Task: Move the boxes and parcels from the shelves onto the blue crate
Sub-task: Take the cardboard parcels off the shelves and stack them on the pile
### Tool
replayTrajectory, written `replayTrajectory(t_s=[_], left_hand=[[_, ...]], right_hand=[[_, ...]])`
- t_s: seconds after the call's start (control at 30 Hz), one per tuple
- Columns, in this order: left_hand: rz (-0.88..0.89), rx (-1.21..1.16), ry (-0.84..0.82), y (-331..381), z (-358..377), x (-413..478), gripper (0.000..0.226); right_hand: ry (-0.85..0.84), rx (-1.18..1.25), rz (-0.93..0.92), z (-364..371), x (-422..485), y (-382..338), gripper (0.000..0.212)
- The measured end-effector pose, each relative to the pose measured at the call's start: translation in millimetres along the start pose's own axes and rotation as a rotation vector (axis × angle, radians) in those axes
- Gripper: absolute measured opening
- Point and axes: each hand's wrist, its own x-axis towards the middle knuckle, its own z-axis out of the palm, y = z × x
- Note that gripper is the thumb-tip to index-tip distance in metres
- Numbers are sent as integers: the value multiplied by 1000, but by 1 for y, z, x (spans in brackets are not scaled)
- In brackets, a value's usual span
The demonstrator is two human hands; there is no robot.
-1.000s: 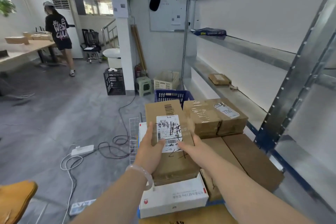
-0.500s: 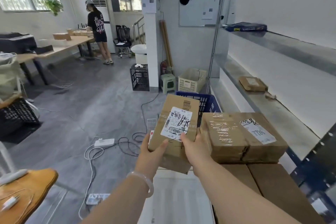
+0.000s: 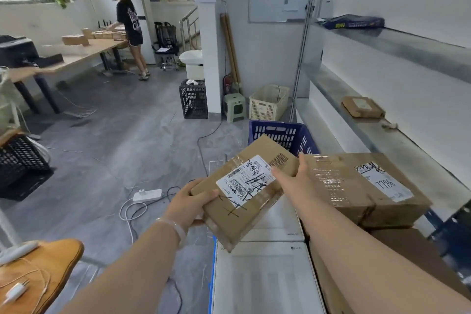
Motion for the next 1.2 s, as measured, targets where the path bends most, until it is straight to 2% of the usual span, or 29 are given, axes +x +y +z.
replayTrajectory(t_s=[0.13, 0.2, 0.27, 0.33, 0.4, 0.47, 0.57, 0.63, 0.73, 0.87, 0.97, 1.07, 1.2], left_hand=[[-55, 55, -115, -1, -16, 14, 48], [-45, 29, -112, -2, -18, 21, 49], [1, -29, -64, -3, -16, 29, 52], [66, -100, 13, -4, -10, 34, 68], [133, -11, 141, -6, -3, 41, 78], [145, 141, 229, -8, 4, 44, 79], [174, 184, 228, -12, 9, 47, 89], [230, 225, 188, -17, 9, 49, 93], [268, 388, 111, -21, 7, 53, 84], [249, 548, 36, -24, 3, 62, 77], [222, 568, 16, -28, 1, 70, 81], [209, 590, 1, -31, 4, 75, 82], [187, 641, -12, -35, 13, 84, 79]], right_hand=[[-4, -127, -18, -6, 11, 7, 85], [-24, -145, -8, -3, 11, 10, 78], [-6, -69, 19, 4, 13, 16, 71], [45, 17, 34, 11, 15, 20, 64], [90, 48, 30, 20, 19, 23, 52], [133, 84, 25, 27, 20, 25, 40], [187, 110, 47, 32, 21, 27, 34], [215, 94, 82, 34, 22, 32, 40], [209, -47, 65, 37, 21, 35, 50], [20, -354, 4, 41, 21, 43, 82], [-137, -392, 25, 38, 21, 48, 97], [-204, -435, 35, 35, 23, 53, 108], [-230, -507, 73, 34, 29, 59, 113]])
